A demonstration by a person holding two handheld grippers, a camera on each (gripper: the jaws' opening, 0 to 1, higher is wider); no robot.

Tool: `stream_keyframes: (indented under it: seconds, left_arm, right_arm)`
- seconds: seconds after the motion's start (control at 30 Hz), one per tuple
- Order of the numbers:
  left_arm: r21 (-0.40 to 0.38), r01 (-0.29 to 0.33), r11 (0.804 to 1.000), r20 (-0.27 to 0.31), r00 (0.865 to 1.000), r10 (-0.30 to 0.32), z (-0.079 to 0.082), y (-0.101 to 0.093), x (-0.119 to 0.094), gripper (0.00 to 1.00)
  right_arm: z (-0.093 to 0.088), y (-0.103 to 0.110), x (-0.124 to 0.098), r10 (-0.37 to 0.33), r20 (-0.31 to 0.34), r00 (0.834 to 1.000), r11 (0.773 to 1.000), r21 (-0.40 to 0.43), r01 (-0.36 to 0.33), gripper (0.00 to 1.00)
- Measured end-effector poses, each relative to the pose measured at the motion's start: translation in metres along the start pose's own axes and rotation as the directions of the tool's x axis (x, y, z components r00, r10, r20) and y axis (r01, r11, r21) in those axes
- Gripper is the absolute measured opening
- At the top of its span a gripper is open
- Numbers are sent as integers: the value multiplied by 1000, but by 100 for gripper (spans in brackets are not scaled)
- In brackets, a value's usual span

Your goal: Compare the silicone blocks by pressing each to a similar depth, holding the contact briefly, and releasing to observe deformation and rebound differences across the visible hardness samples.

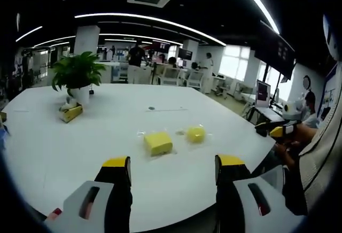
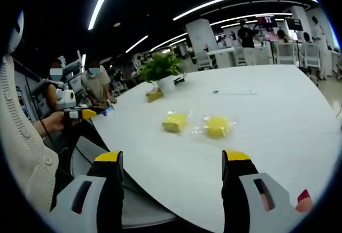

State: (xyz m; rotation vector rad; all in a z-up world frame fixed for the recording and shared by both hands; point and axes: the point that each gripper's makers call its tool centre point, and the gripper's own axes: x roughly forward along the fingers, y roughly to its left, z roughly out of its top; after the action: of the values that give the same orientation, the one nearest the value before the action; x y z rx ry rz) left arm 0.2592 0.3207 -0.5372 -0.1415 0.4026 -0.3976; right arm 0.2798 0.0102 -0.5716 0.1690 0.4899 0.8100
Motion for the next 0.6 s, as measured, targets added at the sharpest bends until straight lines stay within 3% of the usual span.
stream_keyframes:
  seconds: [0.6]
  left_arm:
    - [-1, 2, 1000, 1, 1000, -2, 0, 0, 1, 63]
  right_arm:
    - [0, 3, -1, -5, 2, 1000, 1000, 3, 5, 69]
